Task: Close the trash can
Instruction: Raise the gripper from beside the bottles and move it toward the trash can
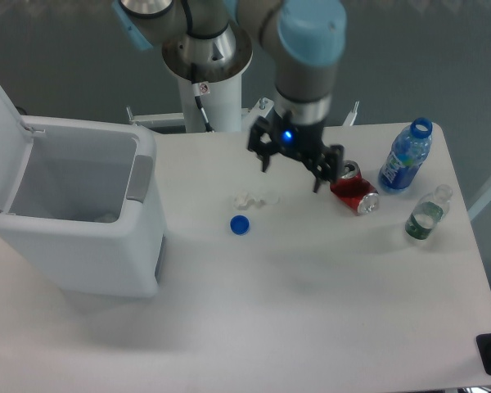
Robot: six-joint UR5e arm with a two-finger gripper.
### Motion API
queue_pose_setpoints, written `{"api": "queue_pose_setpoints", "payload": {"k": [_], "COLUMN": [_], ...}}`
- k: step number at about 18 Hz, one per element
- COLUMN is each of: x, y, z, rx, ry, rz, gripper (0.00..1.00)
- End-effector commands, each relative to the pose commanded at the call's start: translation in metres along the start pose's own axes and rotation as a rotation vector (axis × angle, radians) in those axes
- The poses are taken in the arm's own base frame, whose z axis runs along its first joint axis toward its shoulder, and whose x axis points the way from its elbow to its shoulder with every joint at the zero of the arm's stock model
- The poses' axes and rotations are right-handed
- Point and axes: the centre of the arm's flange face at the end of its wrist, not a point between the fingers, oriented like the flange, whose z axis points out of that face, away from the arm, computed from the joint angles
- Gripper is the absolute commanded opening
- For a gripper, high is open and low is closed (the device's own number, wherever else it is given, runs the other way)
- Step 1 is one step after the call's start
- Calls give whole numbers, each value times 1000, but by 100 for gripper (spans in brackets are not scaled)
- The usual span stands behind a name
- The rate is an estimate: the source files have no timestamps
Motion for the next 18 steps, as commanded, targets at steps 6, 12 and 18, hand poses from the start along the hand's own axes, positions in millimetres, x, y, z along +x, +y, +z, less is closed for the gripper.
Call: {"api": "queue_pose_setpoints", "payload": {"k": [6,12,18], "x": [46,88,133], "y": [0,-10,-18], "z": [-73,-116,-143], "rx": [180,298,359], "ry": [1,46,75], "rz": [-135,-301,-324], "gripper": [6,4,4]}}
